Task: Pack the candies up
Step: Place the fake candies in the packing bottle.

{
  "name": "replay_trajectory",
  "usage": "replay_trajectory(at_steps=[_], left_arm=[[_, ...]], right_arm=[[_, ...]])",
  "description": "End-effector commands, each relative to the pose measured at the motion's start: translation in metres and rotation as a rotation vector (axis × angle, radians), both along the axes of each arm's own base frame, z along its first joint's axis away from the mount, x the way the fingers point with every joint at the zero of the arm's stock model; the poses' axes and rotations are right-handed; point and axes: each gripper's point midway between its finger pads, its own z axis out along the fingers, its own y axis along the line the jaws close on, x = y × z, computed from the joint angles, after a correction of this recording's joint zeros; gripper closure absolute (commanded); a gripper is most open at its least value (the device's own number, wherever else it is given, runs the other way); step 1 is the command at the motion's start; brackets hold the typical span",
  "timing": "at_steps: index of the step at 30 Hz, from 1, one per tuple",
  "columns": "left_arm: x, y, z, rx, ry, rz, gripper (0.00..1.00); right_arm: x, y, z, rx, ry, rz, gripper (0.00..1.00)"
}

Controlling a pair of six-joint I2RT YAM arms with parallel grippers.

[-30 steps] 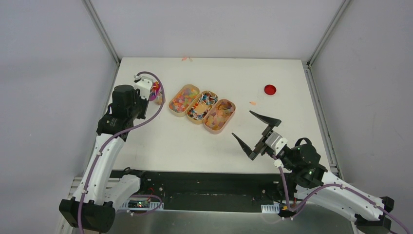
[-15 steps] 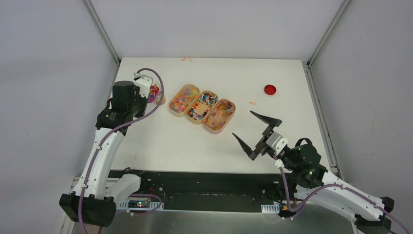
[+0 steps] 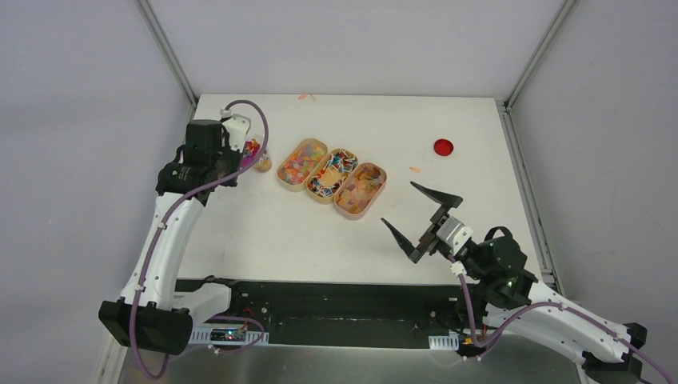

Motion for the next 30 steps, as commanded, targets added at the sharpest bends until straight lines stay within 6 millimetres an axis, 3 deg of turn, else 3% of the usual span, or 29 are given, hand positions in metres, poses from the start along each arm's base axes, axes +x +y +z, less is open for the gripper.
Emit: replay_trajectory(at_steps=[1, 10, 23, 30], left_arm=[[0.005, 0.005, 0.025, -0.002, -0.044, 0.033, 1.0], [0.006, 0.004, 0.035, -0.008, -0.019, 0.039, 1.0], [0.006, 0.008, 0.025, 0.011, 0.075, 0.074, 1.0], [0.013, 0.007, 0.031, 0.011, 0.086, 0.07, 1.0]], right_arm=[[-0.004, -0.002, 0.014, 0.058, -0.014, 0.014, 0.0], [-0.004, -0.005, 0.016, 0.065, -0.019, 0.009, 0.0], [-0.005, -0.006, 0.016, 0.069, -0.019, 0.008, 0.0], [-0.005, -0.005, 0.016, 0.069, -0.019, 0.009, 0.0]])
